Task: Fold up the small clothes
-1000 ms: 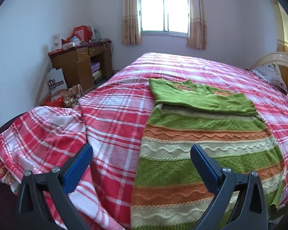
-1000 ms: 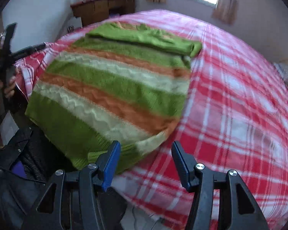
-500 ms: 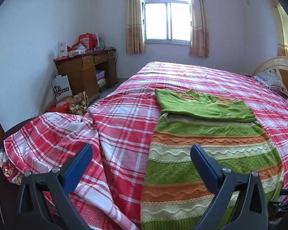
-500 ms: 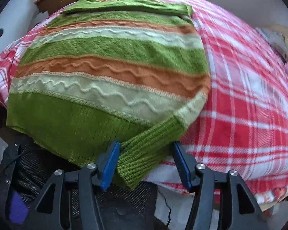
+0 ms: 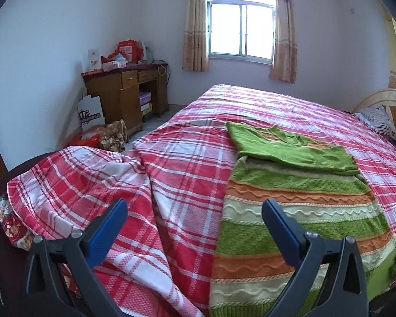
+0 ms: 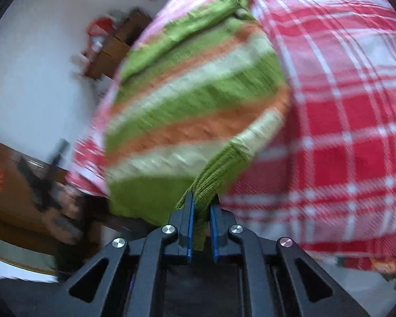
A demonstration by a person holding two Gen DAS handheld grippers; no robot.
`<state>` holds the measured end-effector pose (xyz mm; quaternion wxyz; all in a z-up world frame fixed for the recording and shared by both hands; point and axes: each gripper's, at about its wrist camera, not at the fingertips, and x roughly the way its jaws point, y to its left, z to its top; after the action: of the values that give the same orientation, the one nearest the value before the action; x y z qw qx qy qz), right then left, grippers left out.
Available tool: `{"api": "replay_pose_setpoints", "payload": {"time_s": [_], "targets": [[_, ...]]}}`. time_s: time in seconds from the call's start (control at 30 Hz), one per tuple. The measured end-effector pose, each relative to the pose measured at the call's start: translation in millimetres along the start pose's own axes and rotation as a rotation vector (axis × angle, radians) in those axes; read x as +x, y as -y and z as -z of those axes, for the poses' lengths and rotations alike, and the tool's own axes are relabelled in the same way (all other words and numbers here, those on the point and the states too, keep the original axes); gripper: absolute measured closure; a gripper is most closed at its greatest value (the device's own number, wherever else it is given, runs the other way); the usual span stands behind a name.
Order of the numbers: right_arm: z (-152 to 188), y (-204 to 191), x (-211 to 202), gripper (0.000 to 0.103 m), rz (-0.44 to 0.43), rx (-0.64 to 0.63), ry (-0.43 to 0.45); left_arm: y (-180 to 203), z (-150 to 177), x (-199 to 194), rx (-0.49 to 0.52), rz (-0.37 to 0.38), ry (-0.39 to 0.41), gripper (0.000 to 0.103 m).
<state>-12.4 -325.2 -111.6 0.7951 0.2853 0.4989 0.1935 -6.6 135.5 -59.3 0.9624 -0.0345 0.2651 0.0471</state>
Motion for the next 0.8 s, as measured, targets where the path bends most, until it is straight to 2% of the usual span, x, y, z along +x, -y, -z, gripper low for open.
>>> {"api": "replay_pose_setpoints", "payload": {"time_s": [0.03, 0.2, 0.3, 0.4, 0.6, 0.8], "targets": [[-12, -2, -4, 0.093, -0.036, 0.004, 0.032, -1, -1, 0, -0.004, -0.003, 0.001, 0.0], [-61, -8, -4, 0.093, -0.079, 0.028, 0.146, -8, -3, 1, -0.006, 0.018, -0.004, 0.0], [-91, 0, 8, 0.093, -0.078, 0.064, 0.207, -11, -3, 3, 0.007, 0.03, -0.004, 0.0], [-112, 13, 27, 0.093, -0.036, 0.111, 0.237, -12, 0, 8, 0.034, 0.076, -0.032, 0.0], [-119, 34, 57, 0.093, 0.006, 0.186, 0.211, 2, 11, 12, 0.176, 0.202, -0.09, 0.0], [-121, 30, 56, 0.093, 0.025, 0.158, 0.202, 24, 39, 4, 0.418, 0.275, -0.18, 0.0]]}}
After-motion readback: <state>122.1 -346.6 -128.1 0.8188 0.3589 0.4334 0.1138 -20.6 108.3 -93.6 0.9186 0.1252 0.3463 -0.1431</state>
